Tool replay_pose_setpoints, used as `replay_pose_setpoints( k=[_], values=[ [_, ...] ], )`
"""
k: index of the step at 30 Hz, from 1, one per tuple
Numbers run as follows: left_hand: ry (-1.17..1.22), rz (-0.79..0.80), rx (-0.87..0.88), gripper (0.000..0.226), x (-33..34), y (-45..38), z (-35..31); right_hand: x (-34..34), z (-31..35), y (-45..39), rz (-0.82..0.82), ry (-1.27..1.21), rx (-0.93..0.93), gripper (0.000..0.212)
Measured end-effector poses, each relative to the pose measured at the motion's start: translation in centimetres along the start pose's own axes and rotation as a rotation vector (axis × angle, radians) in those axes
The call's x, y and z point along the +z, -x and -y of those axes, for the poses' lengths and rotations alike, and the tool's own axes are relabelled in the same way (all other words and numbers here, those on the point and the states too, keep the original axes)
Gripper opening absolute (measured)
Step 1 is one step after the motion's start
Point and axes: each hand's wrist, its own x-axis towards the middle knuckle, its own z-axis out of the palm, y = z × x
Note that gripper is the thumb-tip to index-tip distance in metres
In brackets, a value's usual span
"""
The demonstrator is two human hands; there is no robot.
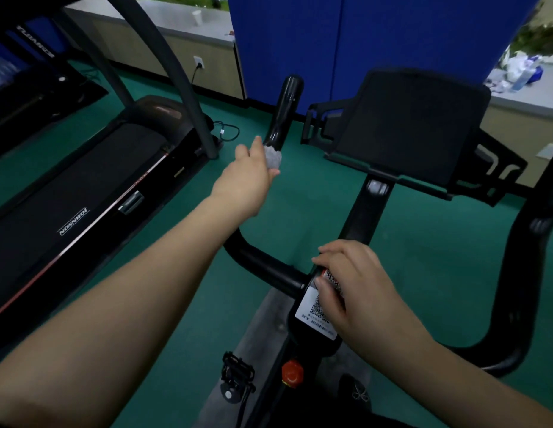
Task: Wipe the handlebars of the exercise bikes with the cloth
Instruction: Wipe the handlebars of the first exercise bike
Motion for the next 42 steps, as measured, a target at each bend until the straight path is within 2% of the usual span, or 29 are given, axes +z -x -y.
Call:
replay_pose_setpoints(
  k=[3,5,9,12,16,22,24,26,28,31,36,42],
  values=[
    [0.052,-0.021,-0.018,0.073,-0.1,-3.4,-1.6,-0.1,0.1,0.0,0.015,0.005,0.002,0.028],
    [0.168,-0.037,-0.065,0.076,-0.5,-5.5,-2.8,-0.3,0.2,-0.1,0.024,0.006,0.004,0.029],
    [0.497,-0.159,-0.026,0.060,-1.9,-9.2,-5.1,-0.4,0.3,-0.1,0.032,0.023,0.005,0.027],
    [0.622,-0.204,-0.027,0.048,-3.1,-11.1,-6.4,-0.3,0.2,0.0,0.037,0.036,-0.002,0.027],
    [0.470,-0.215,-0.012,0.048,-3.5,-11.8,-6.9,-0.3,0.3,-0.1,0.027,0.041,-0.012,0.026],
    [0.531,-0.089,-0.149,0.067,-2.4,-9.1,-5.9,-0.3,0.4,0.0,0.008,0.042,-0.010,0.026],
    [0.327,-0.002,-0.166,0.080,-1.8,-7.6,-4.8,-0.3,0.4,0.0,0.015,0.044,-0.011,0.026],
    [0.154,0.040,-0.150,0.067,-1.4,-6.1,-3.5,-0.3,0.4,0.0,0.014,0.050,-0.016,0.027],
    [0.119,0.088,-0.164,0.057,-1.2,-4.4,-2.2,-0.3,0.4,0.1,0.011,0.057,-0.020,0.028],
    [0.123,0.111,-0.144,0.056,-0.8,-1.7,0.0,-0.3,0.3,0.1,0.017,0.065,-0.023,0.027],
    [0.296,0.069,-0.222,0.054,-0.2,4.2,2.8,-0.2,0.3,0.2,0.014,0.082,-0.025,0.028],
    [0.829,-0.187,-0.557,0.044,1.8,11.0,0.9,-0.1,0.2,0.3,-0.021,0.069,-0.028,0.029]
  ],
)
